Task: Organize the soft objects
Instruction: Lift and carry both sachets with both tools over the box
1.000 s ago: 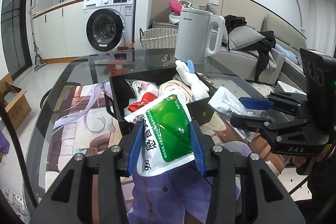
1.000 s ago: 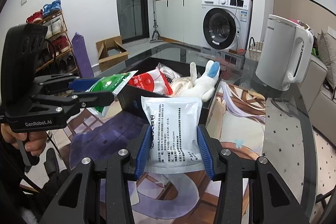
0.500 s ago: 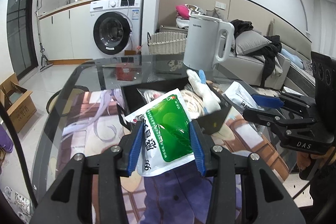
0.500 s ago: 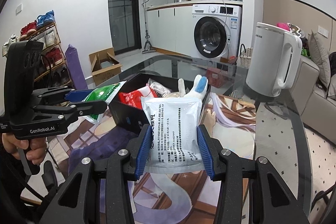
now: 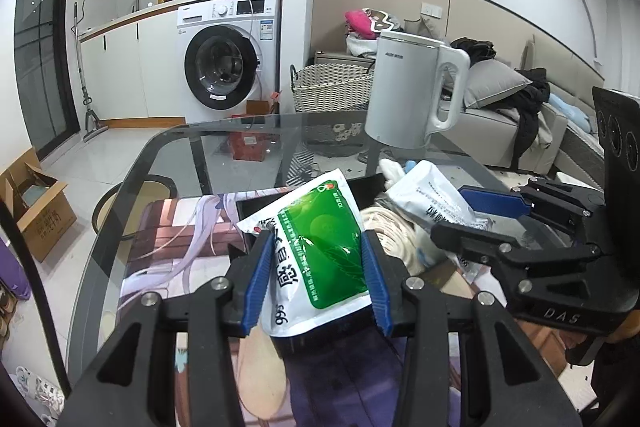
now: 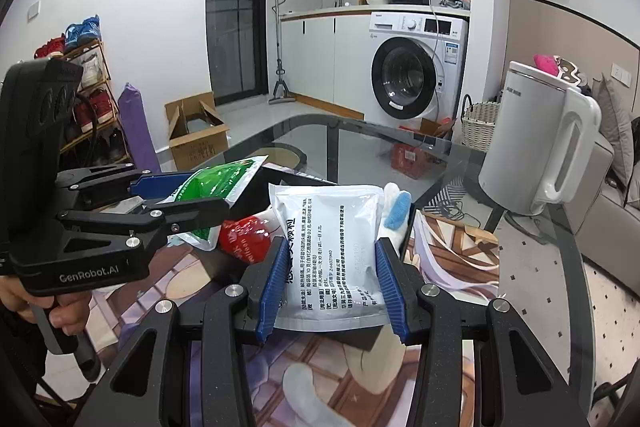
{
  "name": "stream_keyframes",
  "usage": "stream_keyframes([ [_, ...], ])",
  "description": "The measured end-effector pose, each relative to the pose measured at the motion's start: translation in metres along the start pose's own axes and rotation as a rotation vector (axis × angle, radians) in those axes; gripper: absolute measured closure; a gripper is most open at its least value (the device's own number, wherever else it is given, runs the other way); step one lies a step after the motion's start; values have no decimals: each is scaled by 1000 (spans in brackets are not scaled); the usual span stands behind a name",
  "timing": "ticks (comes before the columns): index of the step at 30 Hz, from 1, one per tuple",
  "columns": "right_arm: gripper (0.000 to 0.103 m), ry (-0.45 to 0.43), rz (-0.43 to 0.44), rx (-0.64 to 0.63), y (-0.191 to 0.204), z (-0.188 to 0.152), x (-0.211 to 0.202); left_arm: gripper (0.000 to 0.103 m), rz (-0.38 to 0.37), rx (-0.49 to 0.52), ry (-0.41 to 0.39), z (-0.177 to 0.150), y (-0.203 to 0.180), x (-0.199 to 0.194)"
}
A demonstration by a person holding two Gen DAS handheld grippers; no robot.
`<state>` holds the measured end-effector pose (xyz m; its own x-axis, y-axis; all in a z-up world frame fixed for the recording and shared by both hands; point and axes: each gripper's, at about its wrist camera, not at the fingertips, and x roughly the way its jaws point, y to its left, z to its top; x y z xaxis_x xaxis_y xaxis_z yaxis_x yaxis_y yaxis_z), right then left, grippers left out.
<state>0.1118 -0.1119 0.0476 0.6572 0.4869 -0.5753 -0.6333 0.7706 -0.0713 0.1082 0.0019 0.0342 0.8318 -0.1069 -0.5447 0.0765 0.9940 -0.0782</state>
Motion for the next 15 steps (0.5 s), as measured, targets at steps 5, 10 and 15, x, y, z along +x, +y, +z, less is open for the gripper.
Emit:
stream_keyframes([
  [5,58,22,-8,3,-3,8,23,60,5,-1,12,5,2,15],
  [10,58,35,-2,-12,-4,14,36,60,5,-6,24,6,3,24],
  [15,58,61,2,-22,-7,16,52,60,13,3,32,5,3,30],
])
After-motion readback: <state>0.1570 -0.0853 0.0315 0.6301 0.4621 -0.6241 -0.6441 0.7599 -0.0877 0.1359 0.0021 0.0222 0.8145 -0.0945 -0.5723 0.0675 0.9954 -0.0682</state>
